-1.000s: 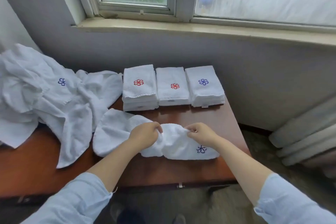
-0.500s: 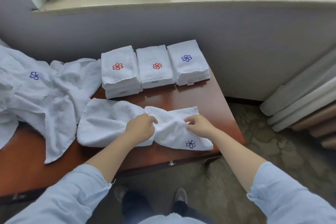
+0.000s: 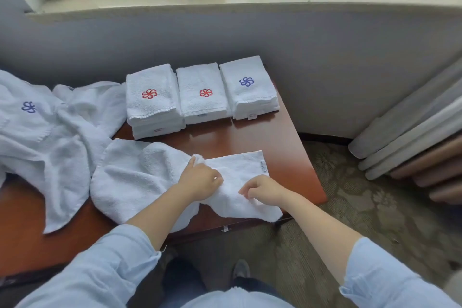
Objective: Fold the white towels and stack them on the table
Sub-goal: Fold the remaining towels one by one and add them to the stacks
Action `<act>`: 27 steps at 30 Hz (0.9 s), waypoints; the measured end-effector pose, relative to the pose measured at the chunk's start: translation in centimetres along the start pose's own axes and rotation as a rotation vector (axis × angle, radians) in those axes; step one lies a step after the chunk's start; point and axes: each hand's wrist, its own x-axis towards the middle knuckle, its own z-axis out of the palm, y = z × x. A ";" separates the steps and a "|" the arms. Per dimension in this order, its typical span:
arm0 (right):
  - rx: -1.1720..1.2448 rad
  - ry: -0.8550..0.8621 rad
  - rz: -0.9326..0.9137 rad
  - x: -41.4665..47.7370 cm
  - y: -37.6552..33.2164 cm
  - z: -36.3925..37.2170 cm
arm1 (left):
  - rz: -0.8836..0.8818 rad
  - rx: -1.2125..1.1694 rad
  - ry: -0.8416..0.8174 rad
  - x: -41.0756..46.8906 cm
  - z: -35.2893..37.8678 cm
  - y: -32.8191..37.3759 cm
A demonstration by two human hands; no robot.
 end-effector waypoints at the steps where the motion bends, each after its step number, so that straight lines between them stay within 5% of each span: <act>1: -0.008 0.059 0.008 0.1 0.1 -0.3 | -0.018 -0.015 -0.002 -0.1 0.1 0.0; 6: -0.149 0.324 0.051 1.2 0.5 -1.2 | 0.002 -0.067 0.081 0.2 0.2 -0.7; 13: -0.253 0.350 0.105 3.5 -0.1 -1.2 | 0.054 -0.045 0.144 3.7 -1.5 -2.2; 27: -0.464 0.298 0.310 7.4 -2.2 -1.3 | 0.103 -0.080 -0.135 10.6 -0.6 -4.7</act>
